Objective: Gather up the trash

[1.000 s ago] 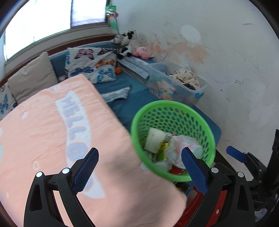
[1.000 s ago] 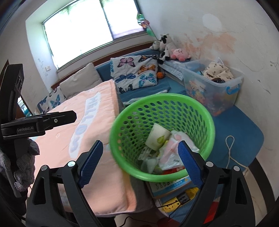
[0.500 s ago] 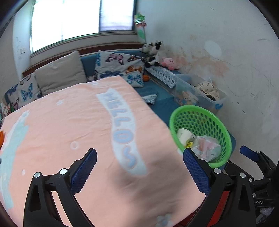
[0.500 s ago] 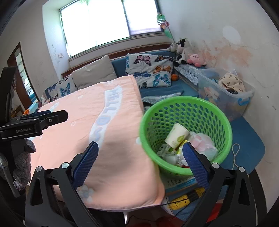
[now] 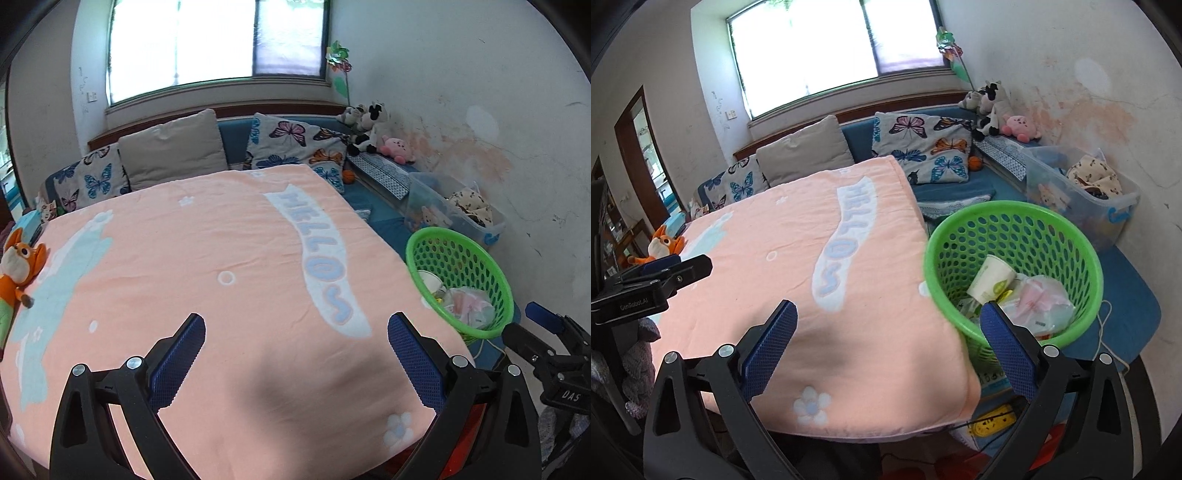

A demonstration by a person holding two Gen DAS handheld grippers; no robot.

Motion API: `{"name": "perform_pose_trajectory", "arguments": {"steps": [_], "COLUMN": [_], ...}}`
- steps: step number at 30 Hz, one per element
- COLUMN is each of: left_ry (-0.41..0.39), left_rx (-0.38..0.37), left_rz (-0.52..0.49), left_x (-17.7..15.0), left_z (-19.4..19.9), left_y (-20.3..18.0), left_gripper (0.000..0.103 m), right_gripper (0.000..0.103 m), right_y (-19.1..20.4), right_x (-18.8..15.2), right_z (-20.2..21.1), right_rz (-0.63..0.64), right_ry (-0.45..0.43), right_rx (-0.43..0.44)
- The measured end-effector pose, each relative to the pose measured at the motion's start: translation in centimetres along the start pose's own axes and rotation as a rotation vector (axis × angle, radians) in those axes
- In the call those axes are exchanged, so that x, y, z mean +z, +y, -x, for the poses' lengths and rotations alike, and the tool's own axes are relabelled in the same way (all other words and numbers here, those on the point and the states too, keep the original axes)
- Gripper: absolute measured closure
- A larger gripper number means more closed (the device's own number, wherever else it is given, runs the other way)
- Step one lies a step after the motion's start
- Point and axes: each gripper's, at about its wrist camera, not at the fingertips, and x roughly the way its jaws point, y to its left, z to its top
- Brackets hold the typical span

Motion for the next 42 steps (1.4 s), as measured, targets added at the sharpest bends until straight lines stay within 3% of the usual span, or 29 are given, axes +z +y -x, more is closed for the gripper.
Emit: {"name": "perform_pose_trajectory", "arguments": {"steps": [14, 42], "left_ry": [-0.098, -0.085], "left_rx": [0.09, 0.124], "left_rz": [0.021, 0.035], "left_x": [-2.0, -4.3], "left_z": [3.5, 4.5], "left_y": [1.4, 2.8], "left_gripper": [0.007, 0.007], "right_gripper": [0.005, 0.005], "right_y": [2.1, 3.6], "right_x": [-1.0, -1.3], "right_z": [0.9, 1.4], "right_rz": [0.064, 0.091], "right_ry": [-0.019, -0.021], "right_rx": [0.019, 0.046]}}
